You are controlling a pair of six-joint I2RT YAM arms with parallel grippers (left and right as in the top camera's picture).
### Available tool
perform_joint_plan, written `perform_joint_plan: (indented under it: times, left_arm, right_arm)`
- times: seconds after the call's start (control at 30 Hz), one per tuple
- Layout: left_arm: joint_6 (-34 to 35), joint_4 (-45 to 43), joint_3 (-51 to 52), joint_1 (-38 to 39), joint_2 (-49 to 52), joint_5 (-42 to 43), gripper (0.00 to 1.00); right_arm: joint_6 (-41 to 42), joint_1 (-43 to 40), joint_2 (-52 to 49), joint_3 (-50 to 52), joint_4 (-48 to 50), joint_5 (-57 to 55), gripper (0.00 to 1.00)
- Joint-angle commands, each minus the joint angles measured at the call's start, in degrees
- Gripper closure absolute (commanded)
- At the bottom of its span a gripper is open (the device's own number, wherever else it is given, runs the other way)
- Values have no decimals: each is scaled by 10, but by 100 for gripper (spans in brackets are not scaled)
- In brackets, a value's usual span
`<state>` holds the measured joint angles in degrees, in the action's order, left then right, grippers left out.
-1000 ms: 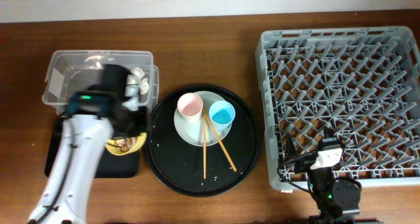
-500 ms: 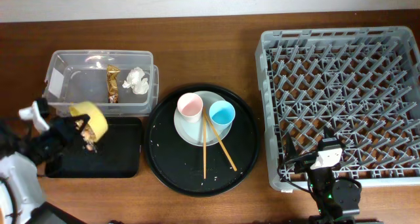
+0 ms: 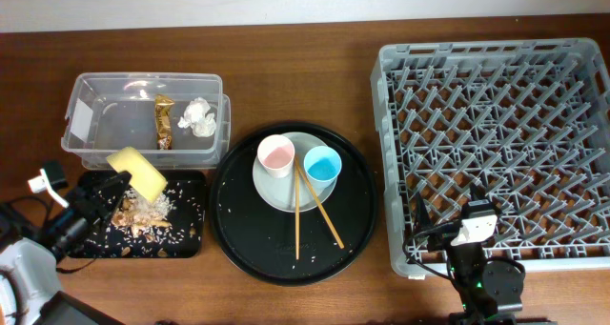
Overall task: Sort waste into correct bins and load items into the dishwasher rack
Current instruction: 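Tip the yellow bowl over the black tray to dump the scraps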
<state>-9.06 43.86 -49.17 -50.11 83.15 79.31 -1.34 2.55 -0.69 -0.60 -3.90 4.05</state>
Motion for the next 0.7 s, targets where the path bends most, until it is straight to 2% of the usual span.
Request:
perform_joint_plan:
  times: [0.0,0.07,0.13,0.2,0.3,0.37,0.4,0.53,0.67]
  left_arm:
    - [-47,3,4,-7,-1,47,100]
    - [-37,-9,4,-9,-1,17,100]
    - [-37,7,4,-9,-1,38,100]
    - [-14,-18,4,-10,-1,-16,100]
    - [-5,-10,4,-10,-1,-21,100]
    - [-31,4,4,-10,-1,81,100]
    - [-39,-2,4,-10,-1,95,100]
    - [-52,21,4,-10,-1,63,100]
    - [-70,64,4,-10,-1,99,100]
  right_arm:
    - [1,-4,3,3,-3,-2,2]
    - [1,-4,3,3,-3,-3,2]
    - [1,-4,3,3,-3,-3,2]
    - [1,-4,3,3,-3,-3,2]
    - [1,-4,3,3,-3,-3,2]
    - [1,-4,3,3,-3,-3,2]
    - [1,-4,3,3,-3,-2,2]
    - [1,-4,3,3,-3,-3,2]
    - [1,-4,3,3,-3,-3,2]
